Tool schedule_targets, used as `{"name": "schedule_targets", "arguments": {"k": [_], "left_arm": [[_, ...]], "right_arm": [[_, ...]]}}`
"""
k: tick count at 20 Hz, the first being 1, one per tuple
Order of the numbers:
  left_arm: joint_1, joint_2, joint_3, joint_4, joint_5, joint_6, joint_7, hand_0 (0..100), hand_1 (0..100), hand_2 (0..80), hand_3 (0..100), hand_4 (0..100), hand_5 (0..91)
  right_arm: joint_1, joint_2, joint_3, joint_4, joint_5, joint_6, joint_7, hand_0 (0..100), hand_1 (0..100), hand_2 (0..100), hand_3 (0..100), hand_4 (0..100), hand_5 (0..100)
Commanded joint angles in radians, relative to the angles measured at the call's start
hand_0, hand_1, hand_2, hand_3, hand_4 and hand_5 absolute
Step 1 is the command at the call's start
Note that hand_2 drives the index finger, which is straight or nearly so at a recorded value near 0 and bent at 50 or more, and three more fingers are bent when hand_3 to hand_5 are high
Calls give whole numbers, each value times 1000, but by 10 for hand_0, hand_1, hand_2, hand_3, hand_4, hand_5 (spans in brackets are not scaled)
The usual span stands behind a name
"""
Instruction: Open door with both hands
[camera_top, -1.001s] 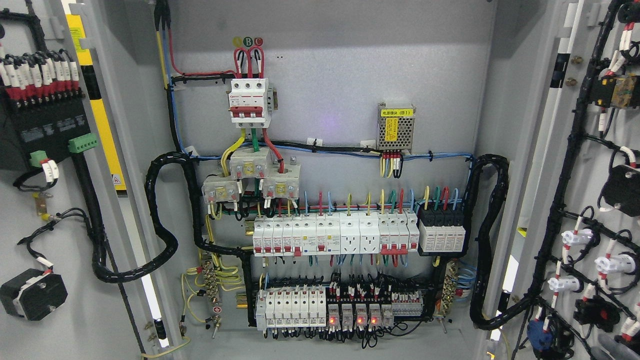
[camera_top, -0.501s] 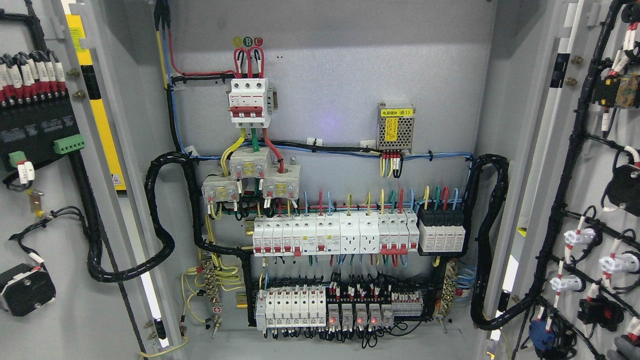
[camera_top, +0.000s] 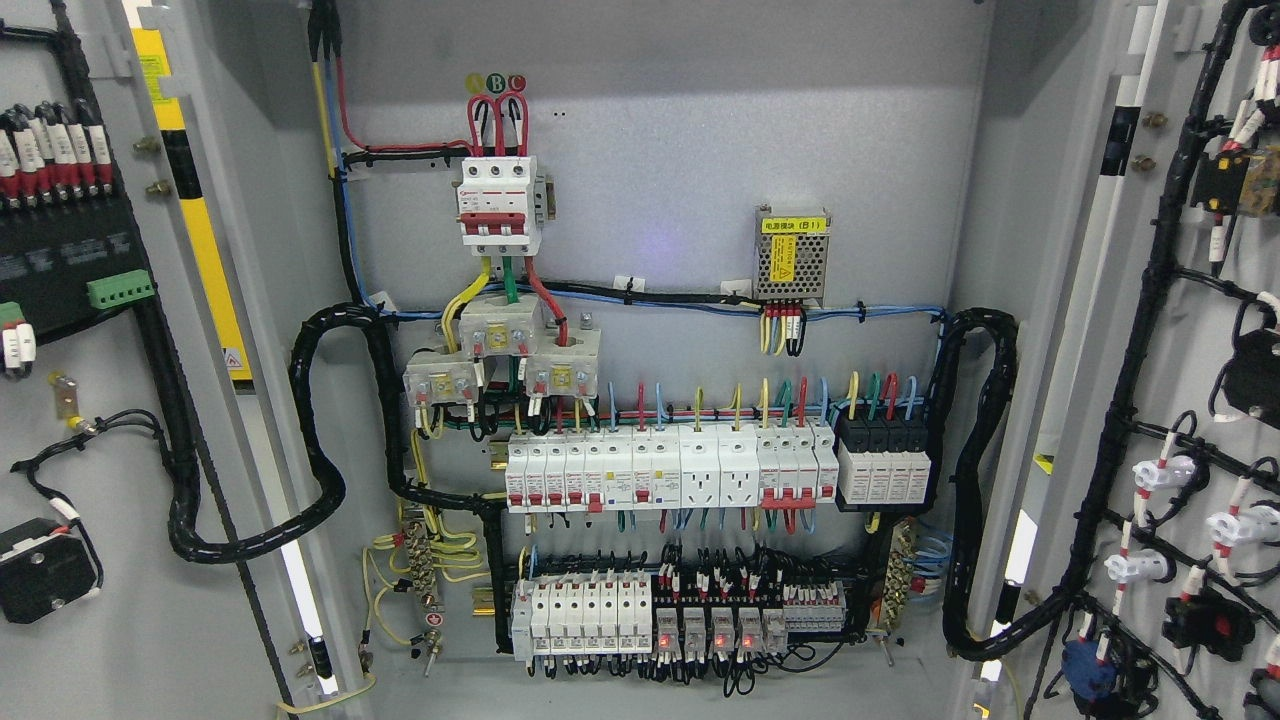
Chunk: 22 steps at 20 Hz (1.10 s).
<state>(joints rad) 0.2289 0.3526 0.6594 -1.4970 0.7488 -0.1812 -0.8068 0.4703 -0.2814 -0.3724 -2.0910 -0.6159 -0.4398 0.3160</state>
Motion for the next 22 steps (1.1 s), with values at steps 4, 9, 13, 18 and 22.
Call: {"name": "schedule_targets", "arguments": {"k": [4, 9, 13, 18, 22], "left_arm": [[-14, 48, 22, 66, 9, 2, 1, 0, 0, 0, 0, 0, 0], [-14, 48, 20, 55, 12, 11, 2, 0, 0, 0, 0, 0, 0], [-13, 43, 19, 28, 15, 16, 2, 0, 0, 0, 0, 0, 0], [27, 28, 8, -101, 14, 45, 2, 0, 0, 0, 0, 0, 0], [69, 5, -32, -202, 14, 45, 2, 0, 0, 0, 0, 0, 0]], "right_arm": [[11, 2, -48, 0, -4, 1, 1, 222, 8, 0, 0, 0, 0], [22, -1, -49, 0, -64, 3, 0, 222, 8, 0, 0, 0, 0], [22, -1, -49, 2, -74, 3, 0, 222, 7, 0, 0, 0, 0], [22, -9, -28, 0, -79, 1, 3, 221, 9, 0, 0, 0, 0], [18, -39, 16, 0, -79, -7, 5, 221, 9, 0, 0, 0, 0]]}}
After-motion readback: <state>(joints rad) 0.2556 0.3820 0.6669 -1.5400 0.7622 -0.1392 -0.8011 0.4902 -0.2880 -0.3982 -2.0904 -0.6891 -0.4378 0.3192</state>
